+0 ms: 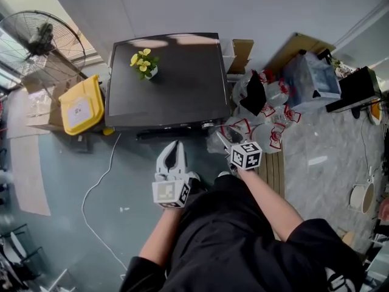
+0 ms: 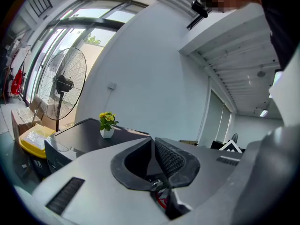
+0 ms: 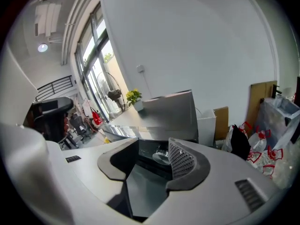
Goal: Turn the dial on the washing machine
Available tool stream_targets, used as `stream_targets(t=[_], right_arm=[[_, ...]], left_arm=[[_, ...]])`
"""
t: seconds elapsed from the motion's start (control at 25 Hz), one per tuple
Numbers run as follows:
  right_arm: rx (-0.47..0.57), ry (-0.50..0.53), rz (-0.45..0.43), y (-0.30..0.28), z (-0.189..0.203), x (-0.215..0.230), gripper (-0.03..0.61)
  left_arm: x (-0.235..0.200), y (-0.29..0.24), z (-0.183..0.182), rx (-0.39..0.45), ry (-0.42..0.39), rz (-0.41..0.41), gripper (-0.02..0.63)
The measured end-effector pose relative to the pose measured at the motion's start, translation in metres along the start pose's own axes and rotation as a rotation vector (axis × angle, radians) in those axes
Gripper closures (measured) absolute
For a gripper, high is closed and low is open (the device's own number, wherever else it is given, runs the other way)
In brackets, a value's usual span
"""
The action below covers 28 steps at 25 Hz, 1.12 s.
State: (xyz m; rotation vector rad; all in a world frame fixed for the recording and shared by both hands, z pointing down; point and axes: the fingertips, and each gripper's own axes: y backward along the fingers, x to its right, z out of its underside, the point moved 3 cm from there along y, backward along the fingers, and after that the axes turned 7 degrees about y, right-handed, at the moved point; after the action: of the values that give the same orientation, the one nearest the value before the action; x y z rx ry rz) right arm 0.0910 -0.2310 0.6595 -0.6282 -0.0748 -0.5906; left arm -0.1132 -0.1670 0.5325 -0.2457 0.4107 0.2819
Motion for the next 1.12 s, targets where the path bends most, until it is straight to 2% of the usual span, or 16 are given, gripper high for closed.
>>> stream_targets(t=[0.32, 0.52, 0.64, 0.8, 0.96, 1.12], right_arm=[[0.048, 0.069, 0.075, 0.048, -0.02, 0.006, 0.484], [0.117, 0.068, 0.133, 0.087, -0.046, 0.021, 0.56], [0.171, 0.08, 0.144, 0.105, -0.071, 0.029, 0.571], [0.224, 0.097, 0.11, 0.127, -0.099, 0.043, 0.572], [0.264, 0.177, 0.108, 0.152, -0.129, 0.059, 0.572], [0.305, 0.24, 0.102, 0.176, -0.153, 0.075, 0.572]], left_arm=[[0.023, -0.012, 0.01, -0.016, -0.007, 0.073, 0.592], [0.03, -0.019, -0.002, 0.014, -0.001, 0.034, 0.592], [0.039, -0.023, -0.013, 0.03, -0.021, 0.021, 0.592], [0.067, -0.03, -0.025, 0.052, -0.072, 0.024, 0.592], [0.101, -0.04, -0.034, 0.081, -0.136, 0.016, 0.592], [0.13, -0.054, -0.04, 0.114, -0.137, 0.032, 0.592]])
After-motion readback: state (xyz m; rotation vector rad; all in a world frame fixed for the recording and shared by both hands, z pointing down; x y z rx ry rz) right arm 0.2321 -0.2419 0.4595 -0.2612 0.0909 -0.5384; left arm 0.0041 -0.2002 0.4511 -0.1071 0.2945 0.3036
